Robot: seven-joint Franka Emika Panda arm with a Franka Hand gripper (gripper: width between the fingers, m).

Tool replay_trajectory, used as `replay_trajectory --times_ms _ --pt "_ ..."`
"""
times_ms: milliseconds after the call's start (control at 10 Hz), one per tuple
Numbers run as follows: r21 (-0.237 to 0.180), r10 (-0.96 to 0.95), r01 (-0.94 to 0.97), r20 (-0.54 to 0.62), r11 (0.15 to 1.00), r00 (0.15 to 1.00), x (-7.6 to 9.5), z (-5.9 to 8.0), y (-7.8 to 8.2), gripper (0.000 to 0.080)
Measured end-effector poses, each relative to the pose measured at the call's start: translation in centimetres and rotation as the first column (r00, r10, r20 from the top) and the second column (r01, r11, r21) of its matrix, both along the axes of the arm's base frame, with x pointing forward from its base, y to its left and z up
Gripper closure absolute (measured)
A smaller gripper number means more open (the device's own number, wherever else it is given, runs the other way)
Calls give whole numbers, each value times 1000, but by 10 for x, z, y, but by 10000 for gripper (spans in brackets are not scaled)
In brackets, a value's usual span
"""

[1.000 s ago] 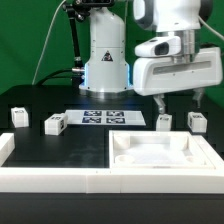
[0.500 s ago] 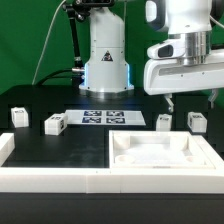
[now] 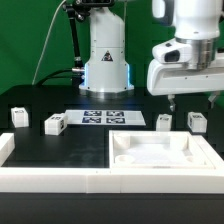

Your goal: Assemble one leg

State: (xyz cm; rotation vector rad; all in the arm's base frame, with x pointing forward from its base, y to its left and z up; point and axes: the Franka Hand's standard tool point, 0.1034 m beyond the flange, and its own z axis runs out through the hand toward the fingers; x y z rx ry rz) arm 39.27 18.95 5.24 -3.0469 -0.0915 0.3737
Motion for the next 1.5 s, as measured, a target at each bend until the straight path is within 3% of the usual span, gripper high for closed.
replay_trajectory --times_ms 300,700,900,1400,1500 --pt "-18 15 -20 -245 1000 969 3 2 5 150" --pt "-64 -13 -24 -523 998 852 -7 -21 3 150" --pt "-74 -27 -14 -530 997 847 -11 -37 5 150" --pt "-84 -34 -13 -536 996 844 -20 -43 5 150" --pt "-83 -33 -14 -536 996 844 -20 -43 5 321"
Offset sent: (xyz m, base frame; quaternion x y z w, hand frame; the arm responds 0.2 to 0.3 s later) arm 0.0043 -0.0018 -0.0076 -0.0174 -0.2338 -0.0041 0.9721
